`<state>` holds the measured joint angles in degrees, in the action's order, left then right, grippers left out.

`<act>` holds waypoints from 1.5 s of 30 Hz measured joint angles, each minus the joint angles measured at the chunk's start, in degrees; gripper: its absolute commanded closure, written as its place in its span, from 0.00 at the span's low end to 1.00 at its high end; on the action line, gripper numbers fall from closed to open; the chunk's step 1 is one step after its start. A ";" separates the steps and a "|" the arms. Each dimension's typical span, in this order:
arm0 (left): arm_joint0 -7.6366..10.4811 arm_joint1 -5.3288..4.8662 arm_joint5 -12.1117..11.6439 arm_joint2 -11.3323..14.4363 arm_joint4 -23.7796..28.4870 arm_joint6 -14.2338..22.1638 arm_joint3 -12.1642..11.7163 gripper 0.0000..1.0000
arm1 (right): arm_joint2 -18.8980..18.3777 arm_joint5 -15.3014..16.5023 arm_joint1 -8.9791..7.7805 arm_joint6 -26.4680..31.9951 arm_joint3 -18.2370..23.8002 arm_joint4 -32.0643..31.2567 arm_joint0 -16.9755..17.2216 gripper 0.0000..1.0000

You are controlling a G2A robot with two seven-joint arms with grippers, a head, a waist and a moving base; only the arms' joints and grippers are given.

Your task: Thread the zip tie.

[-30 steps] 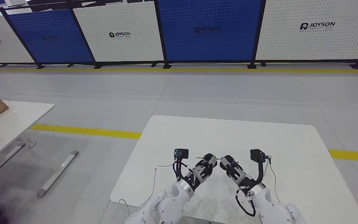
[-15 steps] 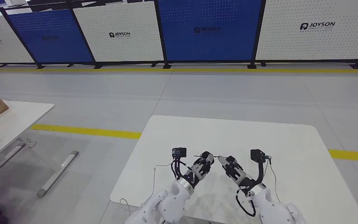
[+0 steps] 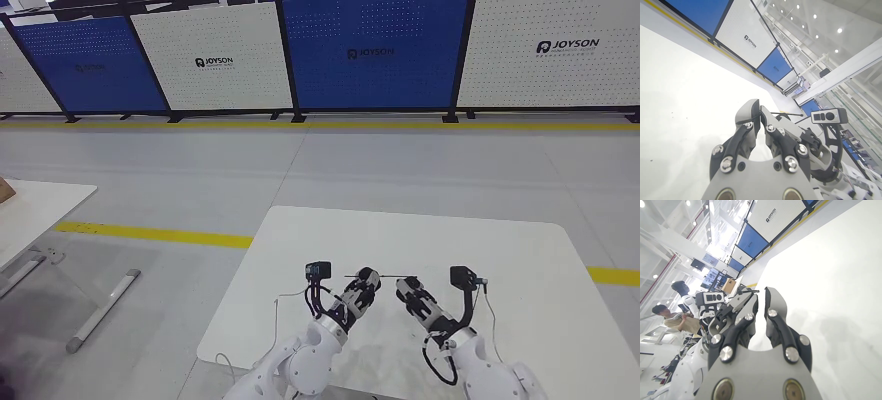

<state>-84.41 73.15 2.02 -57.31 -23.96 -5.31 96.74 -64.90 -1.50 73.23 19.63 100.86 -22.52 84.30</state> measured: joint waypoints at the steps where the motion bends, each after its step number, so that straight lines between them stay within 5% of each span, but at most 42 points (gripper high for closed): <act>1: -0.07 0.00 -0.05 -0.06 -0.05 0.07 0.02 1.00 | 0.08 0.11 0.01 0.01 -0.06 -0.02 -0.05 0.83; 14: -0.31 0.00 -0.88 -0.32 -0.86 0.98 0.04 1.00 | 0.10 1.39 -0.02 -0.13 -0.29 0.16 -0.16 0.84; 17: -0.26 -0.03 -1.14 -0.38 -1.31 1.46 -0.02 1.00 | 0.06 1.35 -0.01 -0.12 -0.49 0.33 -0.34 1.00; 41: -0.16 -0.22 -3.51 -0.96 -2.55 4.03 0.61 1.00 | 0.34 0.67 -0.08 0.87 -0.13 -0.89 -0.99 1.00; 45: -0.03 -0.18 -3.02 -0.90 -2.88 3.93 0.62 1.00 | 0.27 0.52 -0.09 1.08 0.01 -0.64 -1.00 0.85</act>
<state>-84.44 72.97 -1.00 -58.21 -26.85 -1.37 97.36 -64.62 -0.97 73.14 20.71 100.87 -23.16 83.29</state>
